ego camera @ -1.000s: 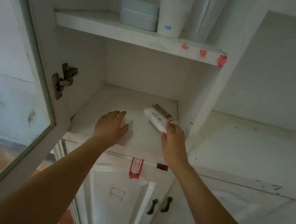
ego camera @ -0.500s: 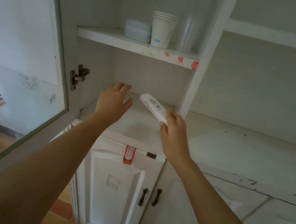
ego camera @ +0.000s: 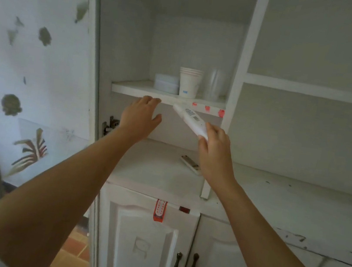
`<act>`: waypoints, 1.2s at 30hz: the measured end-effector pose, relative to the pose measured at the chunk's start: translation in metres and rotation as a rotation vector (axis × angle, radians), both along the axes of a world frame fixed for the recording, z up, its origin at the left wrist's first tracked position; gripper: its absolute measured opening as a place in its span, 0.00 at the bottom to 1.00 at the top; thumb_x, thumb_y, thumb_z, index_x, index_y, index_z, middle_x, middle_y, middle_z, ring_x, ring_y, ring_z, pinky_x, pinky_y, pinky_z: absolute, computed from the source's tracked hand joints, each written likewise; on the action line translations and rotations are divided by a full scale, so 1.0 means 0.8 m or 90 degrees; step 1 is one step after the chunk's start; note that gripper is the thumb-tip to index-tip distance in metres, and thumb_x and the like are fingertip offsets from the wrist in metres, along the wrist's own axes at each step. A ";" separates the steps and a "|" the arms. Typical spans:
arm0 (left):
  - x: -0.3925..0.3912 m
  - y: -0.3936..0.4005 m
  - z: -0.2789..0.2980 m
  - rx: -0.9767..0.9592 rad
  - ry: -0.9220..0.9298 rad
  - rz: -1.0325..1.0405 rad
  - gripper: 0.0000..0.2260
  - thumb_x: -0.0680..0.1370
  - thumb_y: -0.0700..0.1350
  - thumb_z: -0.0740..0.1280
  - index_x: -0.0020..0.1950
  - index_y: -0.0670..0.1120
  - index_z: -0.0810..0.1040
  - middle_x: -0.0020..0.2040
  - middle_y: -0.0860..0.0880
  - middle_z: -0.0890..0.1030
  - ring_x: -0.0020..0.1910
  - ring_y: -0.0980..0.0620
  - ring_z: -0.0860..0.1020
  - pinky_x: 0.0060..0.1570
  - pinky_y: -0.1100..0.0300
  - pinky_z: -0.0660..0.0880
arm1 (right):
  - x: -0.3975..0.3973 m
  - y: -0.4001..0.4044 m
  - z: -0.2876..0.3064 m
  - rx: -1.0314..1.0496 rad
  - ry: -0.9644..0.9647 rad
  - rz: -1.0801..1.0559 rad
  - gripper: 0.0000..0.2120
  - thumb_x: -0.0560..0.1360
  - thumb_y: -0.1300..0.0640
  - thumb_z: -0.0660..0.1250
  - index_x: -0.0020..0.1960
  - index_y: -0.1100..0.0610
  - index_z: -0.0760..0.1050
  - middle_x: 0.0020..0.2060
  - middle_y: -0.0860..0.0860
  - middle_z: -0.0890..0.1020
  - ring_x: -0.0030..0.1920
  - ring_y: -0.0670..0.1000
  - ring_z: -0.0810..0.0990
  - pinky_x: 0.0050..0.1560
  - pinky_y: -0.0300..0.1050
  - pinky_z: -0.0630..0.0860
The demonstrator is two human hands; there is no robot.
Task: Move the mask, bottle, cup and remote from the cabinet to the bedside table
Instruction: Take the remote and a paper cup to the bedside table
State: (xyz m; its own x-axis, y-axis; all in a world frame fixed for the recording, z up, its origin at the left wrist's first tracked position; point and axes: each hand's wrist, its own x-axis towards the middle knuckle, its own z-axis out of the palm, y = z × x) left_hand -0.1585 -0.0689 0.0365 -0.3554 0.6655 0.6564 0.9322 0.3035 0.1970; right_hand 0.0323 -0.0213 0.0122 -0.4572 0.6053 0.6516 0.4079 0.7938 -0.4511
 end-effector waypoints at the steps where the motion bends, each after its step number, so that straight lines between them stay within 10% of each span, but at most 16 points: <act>1: -0.002 0.000 0.006 -0.001 0.001 -0.002 0.21 0.78 0.47 0.59 0.70 0.44 0.64 0.68 0.42 0.69 0.66 0.44 0.67 0.62 0.48 0.67 | -0.001 0.000 0.008 0.006 0.002 -0.007 0.21 0.79 0.61 0.55 0.71 0.62 0.60 0.65 0.60 0.68 0.64 0.57 0.65 0.65 0.47 0.63; 36: -0.052 0.211 0.081 0.052 -0.124 -0.031 0.32 0.72 0.62 0.64 0.64 0.38 0.71 0.72 0.39 0.61 0.74 0.44 0.52 0.71 0.41 0.45 | -0.039 0.076 0.058 0.031 -0.036 -0.217 0.21 0.80 0.59 0.53 0.72 0.61 0.58 0.67 0.58 0.67 0.65 0.56 0.64 0.60 0.42 0.63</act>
